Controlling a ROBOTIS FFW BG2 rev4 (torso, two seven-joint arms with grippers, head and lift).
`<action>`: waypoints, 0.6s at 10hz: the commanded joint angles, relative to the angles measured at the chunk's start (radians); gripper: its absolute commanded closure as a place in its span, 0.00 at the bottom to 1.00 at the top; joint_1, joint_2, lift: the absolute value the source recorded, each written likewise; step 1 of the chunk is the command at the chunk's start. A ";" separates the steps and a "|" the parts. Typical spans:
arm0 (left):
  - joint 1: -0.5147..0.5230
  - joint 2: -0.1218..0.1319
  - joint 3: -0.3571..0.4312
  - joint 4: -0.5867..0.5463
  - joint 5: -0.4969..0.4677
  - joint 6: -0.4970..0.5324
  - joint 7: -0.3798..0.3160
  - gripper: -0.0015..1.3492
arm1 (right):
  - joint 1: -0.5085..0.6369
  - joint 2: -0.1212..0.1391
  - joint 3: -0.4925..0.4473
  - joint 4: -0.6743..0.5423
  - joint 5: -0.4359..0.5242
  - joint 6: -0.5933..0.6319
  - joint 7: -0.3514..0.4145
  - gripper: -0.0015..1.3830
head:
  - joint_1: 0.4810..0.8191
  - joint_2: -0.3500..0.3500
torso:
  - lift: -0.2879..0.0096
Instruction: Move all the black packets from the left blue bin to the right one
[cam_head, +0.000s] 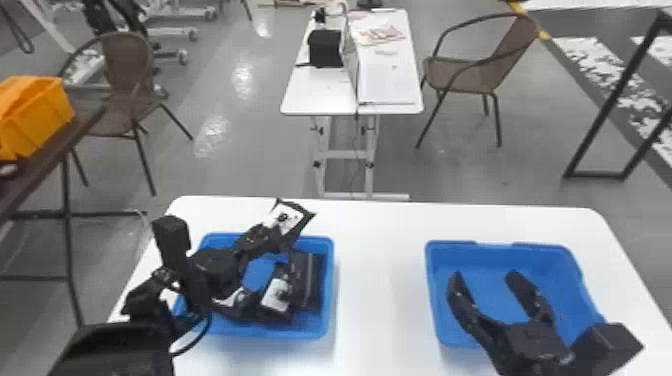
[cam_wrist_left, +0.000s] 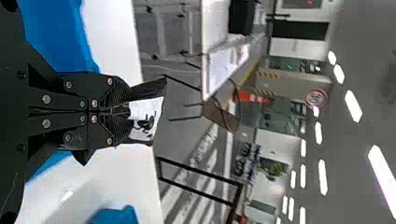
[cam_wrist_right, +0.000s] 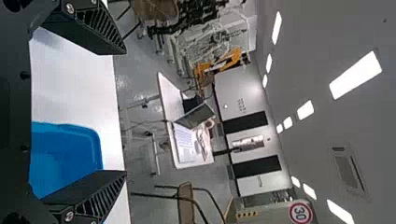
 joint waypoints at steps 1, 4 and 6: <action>-0.017 0.001 -0.068 0.044 0.113 -0.104 -0.014 0.90 | -0.077 0.003 0.000 0.042 -0.077 0.021 0.095 0.07 | 0.63 0.55 | 0.97; -0.168 0.021 -0.246 0.225 0.312 -0.138 -0.164 0.90 | -0.229 0.007 0.003 0.116 -0.209 0.099 0.283 0.07 | 0.63 0.47 | 0.97; -0.240 0.014 -0.300 0.292 0.391 -0.128 -0.224 0.90 | -0.311 0.027 0.008 0.174 -0.206 0.122 0.323 0.07 | 0.63 0.42 | 0.97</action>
